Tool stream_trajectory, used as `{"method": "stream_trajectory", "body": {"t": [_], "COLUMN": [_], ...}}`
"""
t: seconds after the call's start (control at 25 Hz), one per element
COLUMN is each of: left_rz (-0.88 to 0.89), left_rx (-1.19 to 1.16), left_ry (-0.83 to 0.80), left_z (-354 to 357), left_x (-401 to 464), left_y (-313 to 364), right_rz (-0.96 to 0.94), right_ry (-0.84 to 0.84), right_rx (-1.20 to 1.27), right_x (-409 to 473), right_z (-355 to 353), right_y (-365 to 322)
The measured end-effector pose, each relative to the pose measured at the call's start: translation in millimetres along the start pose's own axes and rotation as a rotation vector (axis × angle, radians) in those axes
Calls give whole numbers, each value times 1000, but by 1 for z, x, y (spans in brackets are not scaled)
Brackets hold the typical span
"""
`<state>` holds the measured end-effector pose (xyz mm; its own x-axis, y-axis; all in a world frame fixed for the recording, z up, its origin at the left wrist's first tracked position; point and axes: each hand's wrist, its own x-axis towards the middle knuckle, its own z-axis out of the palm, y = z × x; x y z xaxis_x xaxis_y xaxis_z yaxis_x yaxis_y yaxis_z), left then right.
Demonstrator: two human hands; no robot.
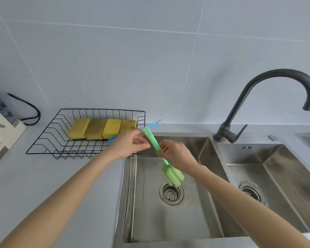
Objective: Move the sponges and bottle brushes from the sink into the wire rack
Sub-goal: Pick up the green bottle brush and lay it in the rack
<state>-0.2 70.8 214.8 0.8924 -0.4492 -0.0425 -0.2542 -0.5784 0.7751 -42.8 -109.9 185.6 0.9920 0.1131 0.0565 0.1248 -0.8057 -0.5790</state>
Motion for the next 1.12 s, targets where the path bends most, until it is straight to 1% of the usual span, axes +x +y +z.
{"method": "stream_trajectory", "body": {"t": [0.2,0.28,0.36,0.48,0.72,0.84,1.12], "left_rz": [-110,-114,-101,-118,-113,-121,-125], "left_rx": [-100,-111,-84,-55,18,47,42], "left_ry": [-128,-156,-153,-107,55,86,165], "left_z": [2,4,3,1,-11,-20,-37], "left_x": [-12,-17,-20,-24,-25,-18,5], "left_y": [-19,-25,-30,-40,-52,-61,-76], "right_rz": [80,86,106,144,197,232,313], "right_ry": [160,207,242,271,296,334,376], "right_rx": [314,437,580,757,811,876,899], "right_x": [17,24,30,35,43,50,70], "right_z": [-12,-15,-15,-10,-1,-9,-12], "right_y": [-28,-38,-44,-50,-53,-51,-34]}}
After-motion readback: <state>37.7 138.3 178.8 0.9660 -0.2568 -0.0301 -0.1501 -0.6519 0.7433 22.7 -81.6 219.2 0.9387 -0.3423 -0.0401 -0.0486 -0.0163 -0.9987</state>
